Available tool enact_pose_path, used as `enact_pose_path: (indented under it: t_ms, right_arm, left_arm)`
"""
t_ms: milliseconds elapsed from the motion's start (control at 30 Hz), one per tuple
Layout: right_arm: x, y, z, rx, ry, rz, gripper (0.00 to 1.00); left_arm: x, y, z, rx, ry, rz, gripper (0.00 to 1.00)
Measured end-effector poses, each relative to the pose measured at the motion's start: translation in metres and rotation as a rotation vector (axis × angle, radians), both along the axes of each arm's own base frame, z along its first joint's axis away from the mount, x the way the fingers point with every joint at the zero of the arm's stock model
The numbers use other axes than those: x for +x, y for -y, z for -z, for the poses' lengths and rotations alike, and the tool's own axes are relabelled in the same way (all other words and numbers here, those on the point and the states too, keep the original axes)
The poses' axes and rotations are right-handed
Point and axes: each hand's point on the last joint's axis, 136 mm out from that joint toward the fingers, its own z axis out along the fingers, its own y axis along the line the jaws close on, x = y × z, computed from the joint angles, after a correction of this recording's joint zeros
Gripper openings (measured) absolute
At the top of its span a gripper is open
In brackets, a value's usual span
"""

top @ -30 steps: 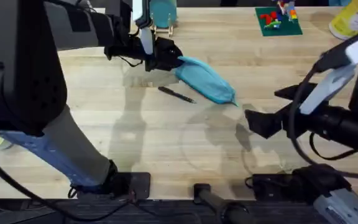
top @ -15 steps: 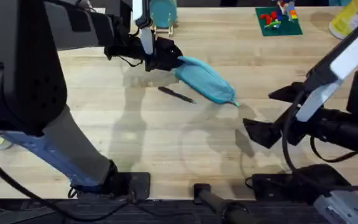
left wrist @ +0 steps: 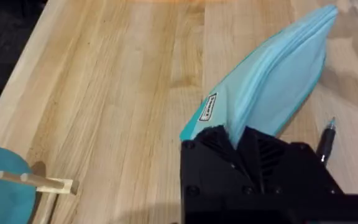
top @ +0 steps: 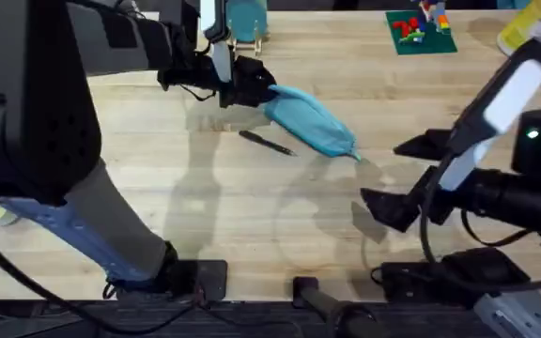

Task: Unzip the bag, pick up the pens from the table one at a time and place them inside, then zip the bag closed.

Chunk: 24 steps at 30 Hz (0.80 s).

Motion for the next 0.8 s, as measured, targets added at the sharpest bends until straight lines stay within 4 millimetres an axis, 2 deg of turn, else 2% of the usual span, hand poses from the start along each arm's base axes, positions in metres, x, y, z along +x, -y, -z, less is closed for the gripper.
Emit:
enact_pose_path:
  t_ms: [167,400,600,800]
  right_arm:
    - [-0.004,0.001,0.02,-0.007,-0.036,0.0,0.997]
    - [0.022,-0.004,0.015,0.019,0.107,-0.004,0.976]
    - [0.029,-0.006,0.031,0.029,0.145,-0.001,0.913]
    - [0.035,-0.007,0.035,0.039,0.19,0.0,0.901]
  left_arm:
    - [0.0,0.0,0.0,0.0,0.0,0.0,0.043]
    - [0.0,0.0,0.0,0.0,0.0,0.0,0.043]
    - [0.0,-0.001,0.0,0.0,0.0,-0.003,0.043]
    - [0.0,-0.004,-0.001,-0.008,-0.009,-0.009,0.043]
